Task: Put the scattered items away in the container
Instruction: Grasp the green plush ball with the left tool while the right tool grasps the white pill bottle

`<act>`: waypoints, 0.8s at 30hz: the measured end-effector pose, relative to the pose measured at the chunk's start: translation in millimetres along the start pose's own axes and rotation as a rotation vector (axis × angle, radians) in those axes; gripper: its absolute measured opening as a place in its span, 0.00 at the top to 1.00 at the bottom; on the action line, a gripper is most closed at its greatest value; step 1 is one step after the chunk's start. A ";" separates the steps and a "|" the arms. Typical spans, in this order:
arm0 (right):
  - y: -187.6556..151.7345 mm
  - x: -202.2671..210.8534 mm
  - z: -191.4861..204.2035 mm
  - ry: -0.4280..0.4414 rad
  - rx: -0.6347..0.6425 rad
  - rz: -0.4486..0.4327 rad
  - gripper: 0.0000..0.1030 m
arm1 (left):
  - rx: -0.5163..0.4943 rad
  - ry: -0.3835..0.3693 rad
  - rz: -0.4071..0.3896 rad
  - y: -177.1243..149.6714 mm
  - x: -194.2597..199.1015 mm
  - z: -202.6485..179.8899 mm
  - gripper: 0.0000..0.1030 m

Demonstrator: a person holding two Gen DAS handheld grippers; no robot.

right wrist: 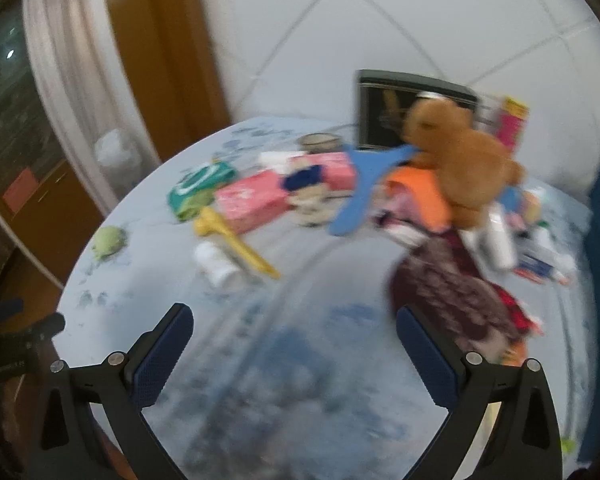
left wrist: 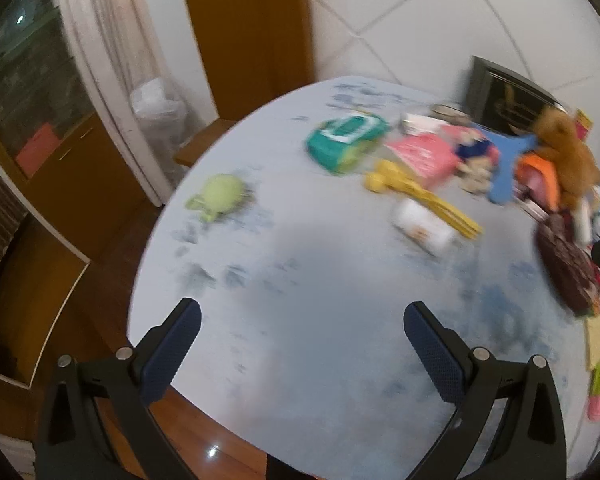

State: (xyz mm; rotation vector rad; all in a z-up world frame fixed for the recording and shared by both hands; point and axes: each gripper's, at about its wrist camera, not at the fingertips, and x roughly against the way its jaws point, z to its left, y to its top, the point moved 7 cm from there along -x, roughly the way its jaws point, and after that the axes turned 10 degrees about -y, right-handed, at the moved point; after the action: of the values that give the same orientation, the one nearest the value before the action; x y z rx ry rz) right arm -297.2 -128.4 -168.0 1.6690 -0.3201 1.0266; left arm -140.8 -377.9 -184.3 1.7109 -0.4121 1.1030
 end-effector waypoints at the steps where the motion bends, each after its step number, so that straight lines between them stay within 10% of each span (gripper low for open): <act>1: 4.0 -5.7 15.4 -0.001 0.003 0.003 0.00 | -0.003 0.000 0.001 5.9 -7.1 14.4 0.00; 10: 18.1 -90.8 116.0 -0.119 -0.094 0.122 0.00 | -0.107 -0.080 0.120 65.5 -117.9 127.7 0.09; 24: 9.5 -161.7 138.3 -0.273 -0.114 0.269 0.19 | -0.169 -0.157 0.276 84.2 -233.6 146.2 0.09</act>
State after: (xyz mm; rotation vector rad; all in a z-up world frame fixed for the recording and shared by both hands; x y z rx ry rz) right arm -334.7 -300.3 -288.1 1.6926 -0.7861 0.9537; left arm -252.8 -593.8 -338.8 1.6274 -0.8374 1.0972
